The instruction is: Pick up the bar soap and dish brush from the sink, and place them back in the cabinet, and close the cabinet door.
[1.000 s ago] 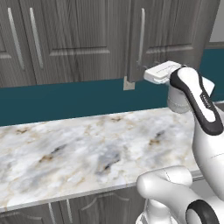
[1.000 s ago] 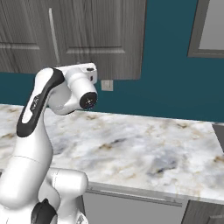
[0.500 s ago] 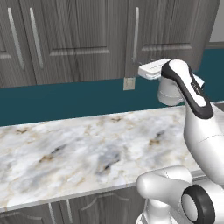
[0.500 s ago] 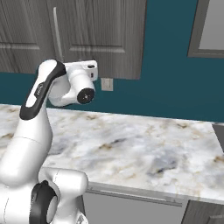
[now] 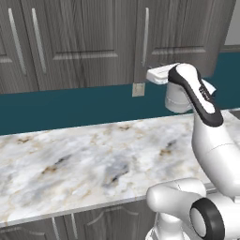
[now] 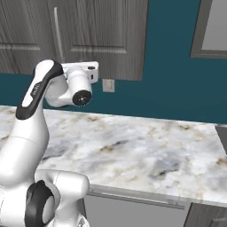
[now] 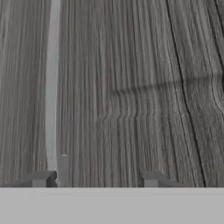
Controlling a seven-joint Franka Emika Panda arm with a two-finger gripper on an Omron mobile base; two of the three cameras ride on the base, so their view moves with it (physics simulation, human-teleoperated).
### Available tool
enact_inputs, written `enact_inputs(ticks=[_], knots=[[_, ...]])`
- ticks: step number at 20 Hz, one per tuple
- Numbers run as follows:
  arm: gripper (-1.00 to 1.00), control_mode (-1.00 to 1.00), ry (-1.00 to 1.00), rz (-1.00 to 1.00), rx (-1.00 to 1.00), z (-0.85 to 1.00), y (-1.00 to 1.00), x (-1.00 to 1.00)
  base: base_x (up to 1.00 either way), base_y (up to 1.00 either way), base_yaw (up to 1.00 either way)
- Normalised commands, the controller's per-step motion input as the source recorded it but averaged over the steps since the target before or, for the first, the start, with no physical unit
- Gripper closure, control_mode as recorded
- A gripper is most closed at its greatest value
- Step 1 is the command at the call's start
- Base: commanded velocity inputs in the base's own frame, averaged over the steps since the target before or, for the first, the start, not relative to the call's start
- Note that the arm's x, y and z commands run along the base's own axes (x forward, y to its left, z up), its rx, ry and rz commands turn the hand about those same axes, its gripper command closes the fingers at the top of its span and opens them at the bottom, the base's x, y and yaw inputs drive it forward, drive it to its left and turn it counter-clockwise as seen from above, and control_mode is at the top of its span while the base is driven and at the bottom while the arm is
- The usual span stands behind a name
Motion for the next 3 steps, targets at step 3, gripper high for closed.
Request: enact_inputs(ticks=[3], knots=[[-1.0,-1.0,0.0,-0.01,0.0,0.0,0.0,0.03,0.0,0.0,0.0]])
